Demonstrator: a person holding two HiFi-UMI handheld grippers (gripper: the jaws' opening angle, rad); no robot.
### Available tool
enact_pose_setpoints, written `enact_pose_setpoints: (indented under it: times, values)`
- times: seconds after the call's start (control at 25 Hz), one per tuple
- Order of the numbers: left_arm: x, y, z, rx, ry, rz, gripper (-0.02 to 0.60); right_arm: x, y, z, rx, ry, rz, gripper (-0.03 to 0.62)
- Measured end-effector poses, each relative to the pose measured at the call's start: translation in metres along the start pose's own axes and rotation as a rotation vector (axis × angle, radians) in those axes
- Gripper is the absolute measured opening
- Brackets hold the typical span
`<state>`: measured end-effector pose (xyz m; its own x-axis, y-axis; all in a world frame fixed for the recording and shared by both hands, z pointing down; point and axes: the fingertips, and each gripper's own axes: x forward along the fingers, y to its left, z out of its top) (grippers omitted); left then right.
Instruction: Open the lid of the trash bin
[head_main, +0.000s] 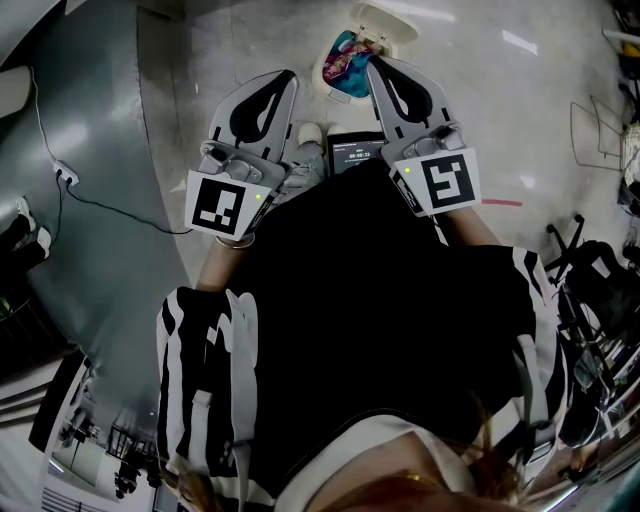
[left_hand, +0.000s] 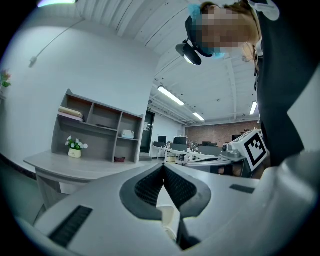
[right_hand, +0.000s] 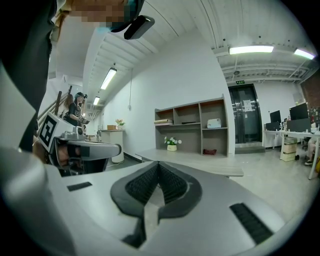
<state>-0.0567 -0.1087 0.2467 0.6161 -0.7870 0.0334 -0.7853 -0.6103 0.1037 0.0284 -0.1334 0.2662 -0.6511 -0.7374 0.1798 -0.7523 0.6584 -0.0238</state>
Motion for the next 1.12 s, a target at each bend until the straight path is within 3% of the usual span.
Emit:
enact_pose_setpoints:
  times: [1.12]
  values:
    - [-0.0005,-0.0039,0.0036,0.003,-0.006,-0.011,0.005,-0.0052,0.0034,0.0031,0.016,-0.005,-0.002,0.005]
